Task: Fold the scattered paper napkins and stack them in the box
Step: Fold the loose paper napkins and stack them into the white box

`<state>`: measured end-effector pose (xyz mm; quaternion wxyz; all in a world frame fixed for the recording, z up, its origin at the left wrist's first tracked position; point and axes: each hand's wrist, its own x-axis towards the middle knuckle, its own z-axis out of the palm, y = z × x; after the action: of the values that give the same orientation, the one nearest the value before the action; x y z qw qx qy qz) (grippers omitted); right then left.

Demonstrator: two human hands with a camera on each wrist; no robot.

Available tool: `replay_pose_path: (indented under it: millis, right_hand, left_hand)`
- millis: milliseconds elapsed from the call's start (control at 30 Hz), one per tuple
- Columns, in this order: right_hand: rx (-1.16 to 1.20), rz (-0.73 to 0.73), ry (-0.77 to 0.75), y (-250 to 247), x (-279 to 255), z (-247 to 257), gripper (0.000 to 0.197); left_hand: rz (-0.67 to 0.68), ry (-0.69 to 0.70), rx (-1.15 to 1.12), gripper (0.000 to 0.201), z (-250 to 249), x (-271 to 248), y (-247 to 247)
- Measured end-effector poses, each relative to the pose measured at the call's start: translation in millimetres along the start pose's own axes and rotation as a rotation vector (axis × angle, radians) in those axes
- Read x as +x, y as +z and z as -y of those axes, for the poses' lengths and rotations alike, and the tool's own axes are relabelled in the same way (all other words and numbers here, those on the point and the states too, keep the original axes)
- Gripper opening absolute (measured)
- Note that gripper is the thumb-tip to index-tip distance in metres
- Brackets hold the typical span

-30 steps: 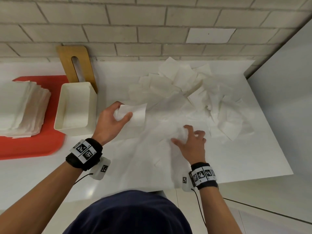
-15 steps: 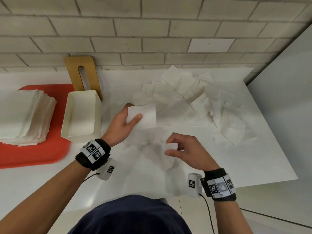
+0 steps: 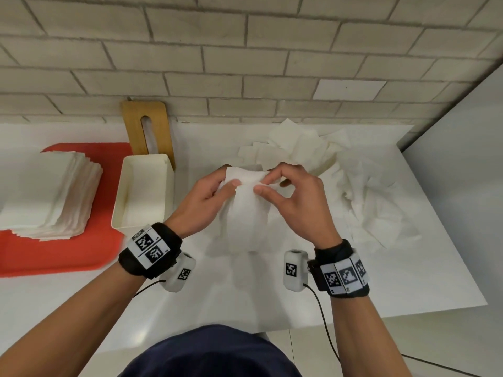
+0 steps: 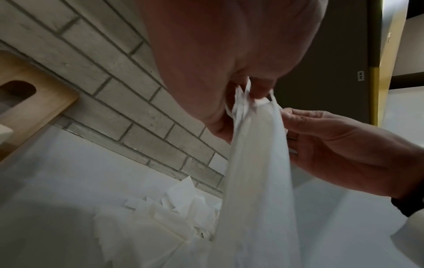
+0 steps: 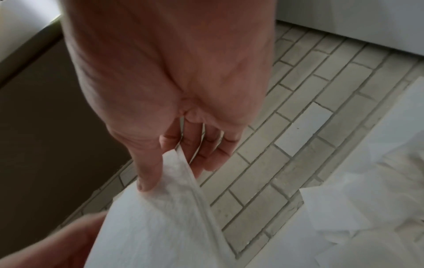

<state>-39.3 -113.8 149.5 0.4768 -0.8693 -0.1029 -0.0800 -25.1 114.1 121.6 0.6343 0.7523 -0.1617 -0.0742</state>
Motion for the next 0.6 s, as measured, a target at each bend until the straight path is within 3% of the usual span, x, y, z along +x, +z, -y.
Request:
replay_pose_path:
  millis: [67,167,400,600]
  right_hand:
    - [0.029,-0.019,0.026,8,2,5,0.015]
    - [0.092,0.017,0.011,25,8,20,0.015]
    - [-0.022,0.12,-0.159,68,38,63,0.022]
    - [0.031,0.075,-0.184,122,56,99,0.021]
  left_hand:
    - [-0.015,-0.055,-0.089,0.032,-4,-6,-6]
    - [-0.051,0.0,-0.107,0.047,-10,-16,-18]
    - [-0.208,0.139,0.259,0.024,-8,-36,-69]
    - [-0.258,0.164,0.285,0.022,-8,-51,-129]
